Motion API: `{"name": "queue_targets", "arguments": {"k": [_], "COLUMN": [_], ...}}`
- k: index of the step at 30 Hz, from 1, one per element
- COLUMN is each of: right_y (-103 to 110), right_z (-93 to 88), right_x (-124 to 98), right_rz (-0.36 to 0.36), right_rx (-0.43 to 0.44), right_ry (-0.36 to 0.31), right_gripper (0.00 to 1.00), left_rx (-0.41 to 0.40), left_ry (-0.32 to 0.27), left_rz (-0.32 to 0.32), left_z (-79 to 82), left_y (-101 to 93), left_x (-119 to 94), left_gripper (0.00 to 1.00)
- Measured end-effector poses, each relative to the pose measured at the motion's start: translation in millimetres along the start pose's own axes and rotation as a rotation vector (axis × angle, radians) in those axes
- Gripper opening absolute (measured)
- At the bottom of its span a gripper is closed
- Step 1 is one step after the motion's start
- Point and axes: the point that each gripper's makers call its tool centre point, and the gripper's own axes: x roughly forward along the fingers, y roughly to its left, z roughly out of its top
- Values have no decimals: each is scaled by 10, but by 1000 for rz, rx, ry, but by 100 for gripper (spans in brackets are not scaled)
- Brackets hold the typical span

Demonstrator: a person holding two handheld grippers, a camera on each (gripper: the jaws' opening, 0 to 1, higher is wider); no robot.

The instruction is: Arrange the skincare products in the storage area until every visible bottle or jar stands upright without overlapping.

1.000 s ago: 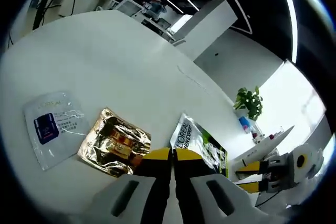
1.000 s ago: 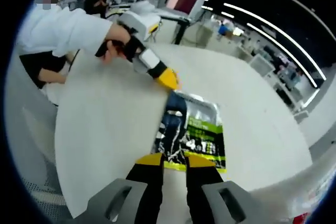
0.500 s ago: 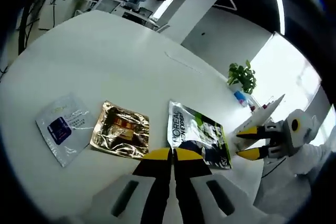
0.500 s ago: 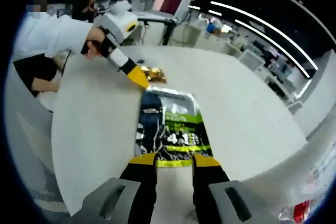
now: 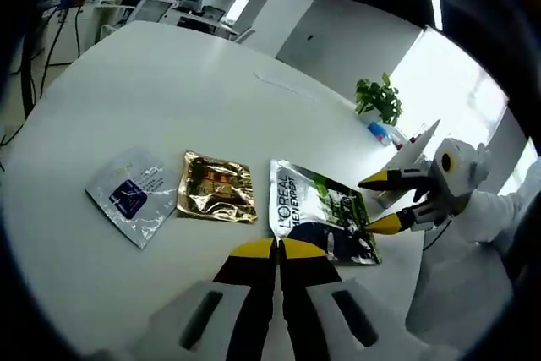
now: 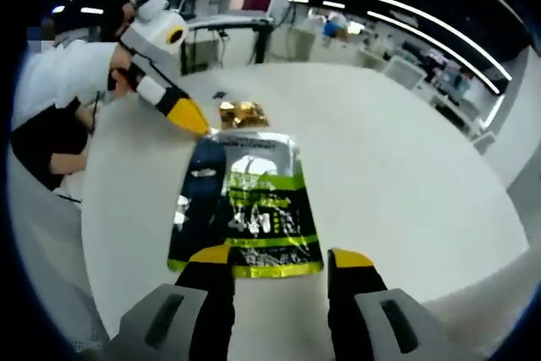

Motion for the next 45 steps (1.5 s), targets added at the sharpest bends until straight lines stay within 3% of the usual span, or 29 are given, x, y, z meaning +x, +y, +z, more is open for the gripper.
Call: {"name": "queue_targets", "arguments": {"k": [8,13,17,20,22,25,34,39,45], "right_y": [-29,-13,-4,1,8,16,43,66,82], "right_z": [-64,-83,-99,-102,-97,-84,-83,-83,-79], "right_x": [-8,-25,-33,-39,-37,-24,-24,-26,-25], "right_rz": [14,11,15,23,28,38,57,66,73], "right_rx": [65,63,70,56,54,46,32,28,26], "right_ry": [8,6,4,5,3,6,8,11,10], "right_gripper": [35,29,26,23,22,22,16,13,13], "left_rx": [-6,-28,-92,-169,-222,-206,-278,-323,-306], "left_ry": [-3,-33,-84,-133,-113,-120,-141,-179,-129], "left_rz": [-3,18,26,-24,-66,-55,-92,-127,-156], "left_z": [2,49,117,168,114,107,148,211,78], "left_y": [17,43,54,-50,-109,-102,-231,-313,-524], "left_x": [7,24,59,122,168,235,333,352,469], "left_gripper": [0,0,0,0,4,5,13,10,9]}}
